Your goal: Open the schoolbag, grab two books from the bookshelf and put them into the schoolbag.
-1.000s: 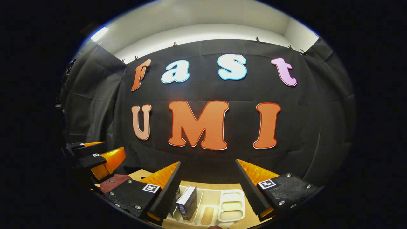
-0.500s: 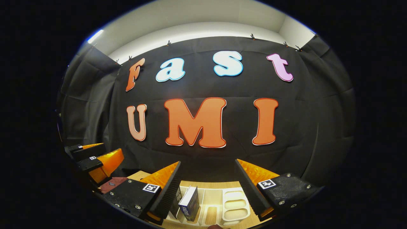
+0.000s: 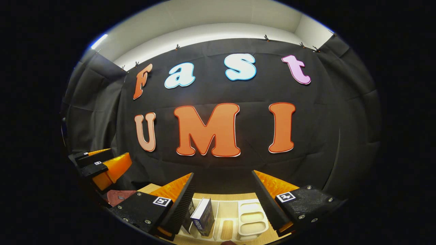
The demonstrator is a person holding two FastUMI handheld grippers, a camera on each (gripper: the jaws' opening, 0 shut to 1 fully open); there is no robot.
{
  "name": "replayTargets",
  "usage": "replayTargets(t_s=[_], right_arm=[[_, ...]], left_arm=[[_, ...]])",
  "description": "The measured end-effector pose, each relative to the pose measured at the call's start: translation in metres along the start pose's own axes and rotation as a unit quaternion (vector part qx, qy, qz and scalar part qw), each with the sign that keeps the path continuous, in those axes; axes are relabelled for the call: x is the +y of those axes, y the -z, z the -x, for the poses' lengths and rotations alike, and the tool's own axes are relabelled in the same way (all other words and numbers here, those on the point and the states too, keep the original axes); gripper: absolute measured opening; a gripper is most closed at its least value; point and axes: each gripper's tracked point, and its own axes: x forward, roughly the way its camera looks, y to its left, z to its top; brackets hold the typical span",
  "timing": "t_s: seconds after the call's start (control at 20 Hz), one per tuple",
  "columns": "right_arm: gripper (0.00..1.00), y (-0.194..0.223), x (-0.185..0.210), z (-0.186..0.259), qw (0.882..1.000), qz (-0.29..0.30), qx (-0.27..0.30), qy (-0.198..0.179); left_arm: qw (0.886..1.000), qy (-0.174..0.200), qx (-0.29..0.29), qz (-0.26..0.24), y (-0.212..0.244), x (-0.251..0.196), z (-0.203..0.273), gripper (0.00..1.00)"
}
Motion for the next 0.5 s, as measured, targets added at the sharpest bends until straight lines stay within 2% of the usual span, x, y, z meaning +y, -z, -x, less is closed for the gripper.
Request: replayTargets(t_s=[0.15,0.25,0.35,0.4,0.45,0.5], right_arm=[[0.96,0.002,0.001,-0.002,1.0,0.003,0.0,-0.02],[0.96,0.006,0.003,-0.002,1.0,0.007,0.001,-0.024],[0.96,0.01,0.004,-0.003,1.0,0.009,0.0,-0.013],[0.96,0.008,0.003,-0.007,1.0,0.009,-0.004,0.0],[0.96,0.009,0.004,-0.005,1.0,0.006,-0.002,0.008],[0.96,0.011,0.007,-0.006,1.0,0.004,-0.004,0.014]], left_arm=[[0.999,-0.031,0.008,0.001,0.006,0.011,0.009,0.96],[0.999,-0.038,0.009,0.001,0.01,0.018,0.015,0.99],[0.999,-0.03,0.012,-0.003,0.017,0.024,0.014,0.99],[0.999,-0.023,0.021,-0.01,0.026,0.028,0.011,0.96],[0.999,-0.022,0.034,-0.021,0.035,0.035,0.01,0.99],[0.999,-0.018,0.039,-0.028,0.045,0.046,0.007,0.96]])
